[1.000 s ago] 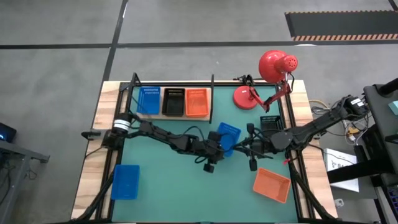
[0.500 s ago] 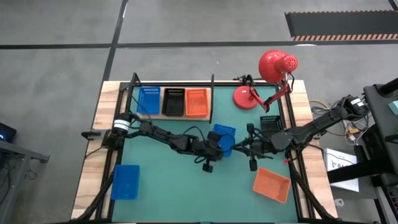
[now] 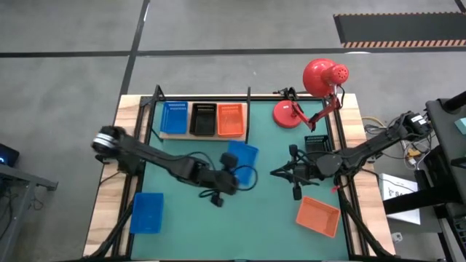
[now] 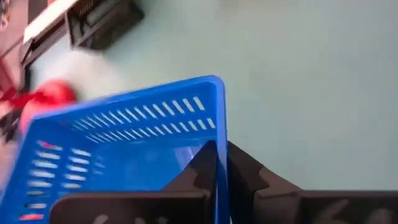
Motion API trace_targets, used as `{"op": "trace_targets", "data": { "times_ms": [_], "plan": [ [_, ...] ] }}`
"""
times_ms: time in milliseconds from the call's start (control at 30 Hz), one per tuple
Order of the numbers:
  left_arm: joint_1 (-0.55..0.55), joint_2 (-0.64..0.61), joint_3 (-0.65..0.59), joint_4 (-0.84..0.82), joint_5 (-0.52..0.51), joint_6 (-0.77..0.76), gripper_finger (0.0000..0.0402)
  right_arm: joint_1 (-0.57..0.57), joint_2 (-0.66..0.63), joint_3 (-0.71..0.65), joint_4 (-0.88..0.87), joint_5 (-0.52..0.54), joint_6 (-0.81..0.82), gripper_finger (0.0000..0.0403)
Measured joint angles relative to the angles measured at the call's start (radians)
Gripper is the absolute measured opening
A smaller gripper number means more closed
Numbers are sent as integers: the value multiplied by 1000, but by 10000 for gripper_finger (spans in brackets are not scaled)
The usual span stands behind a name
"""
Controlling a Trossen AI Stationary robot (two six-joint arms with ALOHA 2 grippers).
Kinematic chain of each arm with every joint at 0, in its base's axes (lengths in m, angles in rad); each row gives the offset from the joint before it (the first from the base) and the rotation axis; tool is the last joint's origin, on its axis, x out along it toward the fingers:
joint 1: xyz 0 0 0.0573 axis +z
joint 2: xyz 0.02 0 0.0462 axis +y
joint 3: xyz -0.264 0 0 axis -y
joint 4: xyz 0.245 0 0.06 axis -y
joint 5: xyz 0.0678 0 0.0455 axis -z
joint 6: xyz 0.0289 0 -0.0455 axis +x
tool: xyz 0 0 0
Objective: Stack baskets on shelf by color
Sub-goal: Stack the top blue bin on top of the blue bin on the shelf
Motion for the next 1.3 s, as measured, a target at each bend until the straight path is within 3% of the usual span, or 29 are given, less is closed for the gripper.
{"op": "trace_targets", "data": {
  "times_ms": [100,367,533,733,967,1300],
  "plan": [
    [-17,-113,-29,-154,-67,-2,0,0,-2,0,-5,-12,4,9],
    [19,-473,-237,-216,-132,0,0,0,-2,0,-6,-14,8,9],
    [119,-689,-378,-259,-138,-1,0,0,-2,0,-6,-15,7,9],
    [322,-869,-517,-278,-125,13,0,0,-2,0,-6,-17,-3,9],
    [507,-929,-541,-330,2,53,0,0,-2,0,-6,-17,8,9],
    [639,-802,-565,-340,16,193,0,0,-2,0,-5,-17,10,9]
  ]
}}
